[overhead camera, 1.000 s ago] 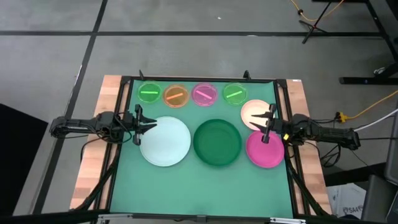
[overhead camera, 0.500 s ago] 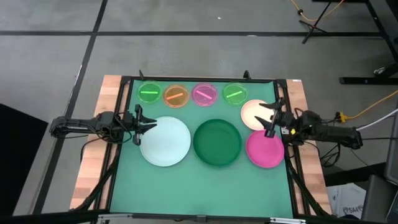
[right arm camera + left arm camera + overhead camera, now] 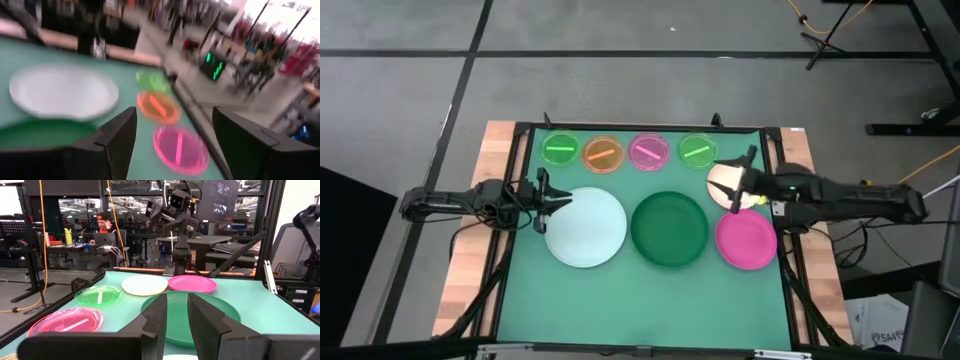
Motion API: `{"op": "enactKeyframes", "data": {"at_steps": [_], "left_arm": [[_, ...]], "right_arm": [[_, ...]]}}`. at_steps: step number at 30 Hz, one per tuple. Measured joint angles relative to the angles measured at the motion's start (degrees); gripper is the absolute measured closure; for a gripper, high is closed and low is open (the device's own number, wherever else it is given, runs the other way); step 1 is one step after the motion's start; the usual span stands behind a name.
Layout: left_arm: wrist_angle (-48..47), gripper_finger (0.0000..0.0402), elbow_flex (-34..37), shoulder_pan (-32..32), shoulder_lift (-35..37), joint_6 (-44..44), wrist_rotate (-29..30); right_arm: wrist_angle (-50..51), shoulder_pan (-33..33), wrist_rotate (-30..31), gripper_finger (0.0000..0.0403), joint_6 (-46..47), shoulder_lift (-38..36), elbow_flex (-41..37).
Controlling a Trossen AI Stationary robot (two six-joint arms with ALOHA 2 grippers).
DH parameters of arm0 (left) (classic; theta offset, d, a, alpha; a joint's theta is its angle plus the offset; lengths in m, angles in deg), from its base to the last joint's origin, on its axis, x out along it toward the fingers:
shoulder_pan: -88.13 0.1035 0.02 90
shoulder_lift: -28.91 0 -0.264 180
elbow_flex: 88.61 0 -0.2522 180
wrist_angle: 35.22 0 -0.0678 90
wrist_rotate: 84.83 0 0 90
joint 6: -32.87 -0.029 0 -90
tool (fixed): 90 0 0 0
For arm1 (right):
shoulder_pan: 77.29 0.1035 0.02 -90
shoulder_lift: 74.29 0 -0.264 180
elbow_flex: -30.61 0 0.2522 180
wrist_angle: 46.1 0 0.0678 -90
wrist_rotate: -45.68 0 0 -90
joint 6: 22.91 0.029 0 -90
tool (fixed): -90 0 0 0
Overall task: Stack plastic plates
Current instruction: Stack the green plate on top of the the light blue plate
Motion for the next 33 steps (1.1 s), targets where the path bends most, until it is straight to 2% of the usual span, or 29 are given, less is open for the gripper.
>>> {"op": "enactKeyframes", "data": {"at_steps": [5, 12, 21, 33], "left_arm": [[0.00, 0.0331, -0.01, 0.01, 0.00, 0.01, 0.00], [-0.02, 0.0331, -0.02, 0.01, 0.00, 0.01, 0.00], [0.00, 0.0331, -0.02, -0.02, 0.00, 0.01, 0.00], [-0.02, 0.0331, -0.02, -0.02, -0.02, 0.01, 0.00]], "right_arm": [[9.43, 0.00, 0.59, 0.0150, 0.01, 10.41, 6.79], [14.06, -0.04, -0.21, 0.0150, -0.36, 22.87, 13.79], [14.42, -5.53, -10.84, 0.0150, -2.10, 35.62, 19.69], [14.71, -14.12, -22.42, 0.0150, -6.13, 45.97, 21.07]]}}
